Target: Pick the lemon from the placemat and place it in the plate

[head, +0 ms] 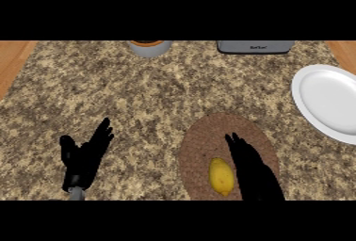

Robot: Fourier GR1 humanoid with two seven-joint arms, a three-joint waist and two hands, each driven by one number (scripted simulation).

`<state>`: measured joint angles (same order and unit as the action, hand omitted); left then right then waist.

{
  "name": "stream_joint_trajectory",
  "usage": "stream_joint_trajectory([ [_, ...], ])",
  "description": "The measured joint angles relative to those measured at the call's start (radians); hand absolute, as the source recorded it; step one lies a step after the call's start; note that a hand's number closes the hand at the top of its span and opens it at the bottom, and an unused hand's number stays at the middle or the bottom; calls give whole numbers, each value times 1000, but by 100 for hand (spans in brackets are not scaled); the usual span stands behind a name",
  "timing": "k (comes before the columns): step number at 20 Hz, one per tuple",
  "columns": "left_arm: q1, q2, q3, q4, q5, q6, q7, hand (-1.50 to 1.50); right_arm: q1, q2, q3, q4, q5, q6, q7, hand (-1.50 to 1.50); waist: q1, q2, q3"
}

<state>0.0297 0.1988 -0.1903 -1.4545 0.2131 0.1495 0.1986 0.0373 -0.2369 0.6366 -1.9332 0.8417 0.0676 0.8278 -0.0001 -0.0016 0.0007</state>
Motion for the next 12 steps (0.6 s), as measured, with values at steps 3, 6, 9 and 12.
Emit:
stream_joint_trajectory([
  [3,1,-11,11,-7,-11,-6,6,0,-13,14,-39,58,3,3,-36,-150,1,0,0],
  [6,10,-20,21,-13,-25,-13,12,0,-26,45,-57,119,14,1,-68,-150,1,1,0],
  [9,7,-26,38,2,-30,-37,1,0,-26,69,-60,161,31,5,-90,-150,1,0,1],
  [12,-16,-30,56,16,-37,-49,8,0,-32,93,-67,216,41,4,-114,150,2,-1,2],
])
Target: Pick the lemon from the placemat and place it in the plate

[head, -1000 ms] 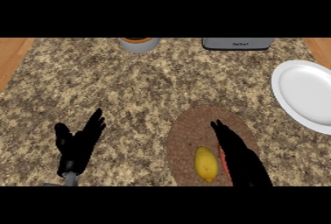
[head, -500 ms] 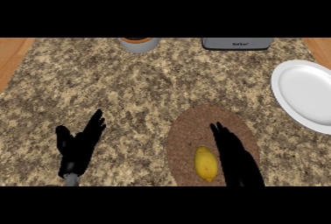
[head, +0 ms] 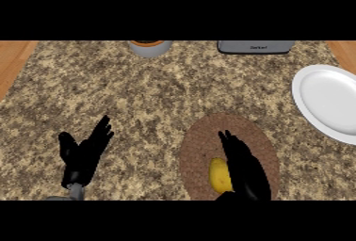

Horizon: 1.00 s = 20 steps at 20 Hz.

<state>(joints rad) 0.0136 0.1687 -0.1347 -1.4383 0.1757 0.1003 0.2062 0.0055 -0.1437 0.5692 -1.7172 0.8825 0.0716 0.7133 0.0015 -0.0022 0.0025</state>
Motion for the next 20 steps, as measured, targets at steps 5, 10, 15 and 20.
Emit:
stream_joint_trajectory([
  [5,3,-18,3,7,-20,3,-10,0,-31,-2,19,61,42,24,-54,150,1,-3,-3],
  [10,2,-25,22,4,-29,-13,4,0,-32,-6,6,69,96,23,-96,150,1,-4,-4],
  [15,-3,-25,45,13,-32,-34,4,0,-13,-3,10,40,170,-22,-114,150,0,-3,-3],
  [20,-8,-39,39,7,-46,-28,9,0,-105,82,-69,149,222,-112,-51,150,3,0,-2],
])
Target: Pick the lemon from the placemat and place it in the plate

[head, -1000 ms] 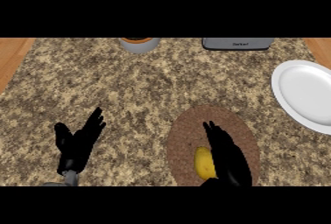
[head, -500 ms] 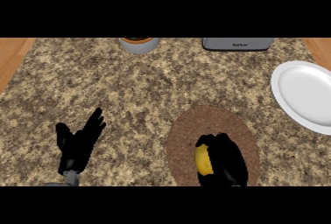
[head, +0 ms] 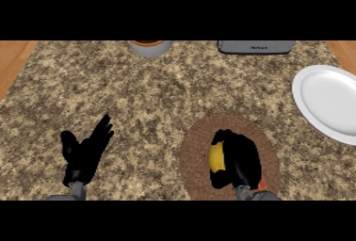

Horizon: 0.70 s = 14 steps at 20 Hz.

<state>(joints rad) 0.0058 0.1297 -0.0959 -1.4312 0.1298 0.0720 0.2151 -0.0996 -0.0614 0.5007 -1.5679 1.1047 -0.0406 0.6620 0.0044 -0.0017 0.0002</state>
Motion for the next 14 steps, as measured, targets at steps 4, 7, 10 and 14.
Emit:
stream_joint_trajectory([
  [4,-5,0,3,8,1,-8,-4,0,-82,38,-37,32,70,-146,30,150,2,1,1],
  [7,8,1,3,-8,-1,-6,5,0,-116,48,-49,20,144,-241,67,150,1,0,1],
  [10,15,4,11,-8,3,-10,-1,0,-113,53,-84,-21,175,-324,90,150,-3,0,1],
  [14,20,-8,5,-12,-3,-7,-11,0,-98,39,-165,-86,156,-417,96,150,-7,-1,1],
])
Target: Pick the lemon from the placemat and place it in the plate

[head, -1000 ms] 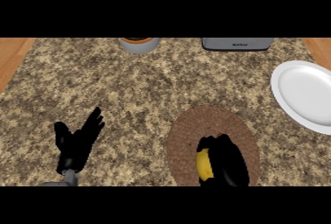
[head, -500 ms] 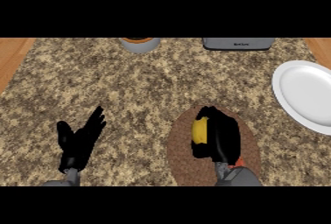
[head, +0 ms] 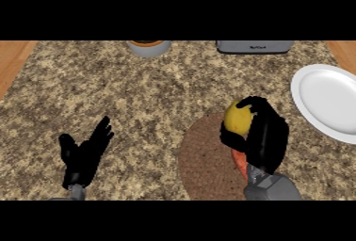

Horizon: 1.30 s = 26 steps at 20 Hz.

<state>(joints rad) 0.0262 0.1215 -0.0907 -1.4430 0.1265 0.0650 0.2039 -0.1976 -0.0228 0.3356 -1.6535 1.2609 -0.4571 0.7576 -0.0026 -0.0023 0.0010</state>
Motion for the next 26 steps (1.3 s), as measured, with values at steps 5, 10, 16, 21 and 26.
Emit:
stream_joint_trajectory([
  [5,22,-3,-8,-28,-5,-3,11,0,10,-41,-130,-34,-109,-97,-41,150,2,1,0],
  [10,11,-1,3,-26,-2,-8,23,0,29,-108,-248,-9,-273,-216,-158,150,3,2,0],
  [16,-1,-15,-6,-13,-17,-6,15,0,-32,-244,-428,200,-472,-322,-348,150,10,5,1],
  [21,-5,-14,7,-5,-8,-16,14,0,-117,-346,-553,431,-661,-363,-560,150,16,6,2],
  [26,-6,-9,9,-8,-10,-27,14,0,-228,-431,-670,701,-830,-336,-810,150,24,9,3],
])
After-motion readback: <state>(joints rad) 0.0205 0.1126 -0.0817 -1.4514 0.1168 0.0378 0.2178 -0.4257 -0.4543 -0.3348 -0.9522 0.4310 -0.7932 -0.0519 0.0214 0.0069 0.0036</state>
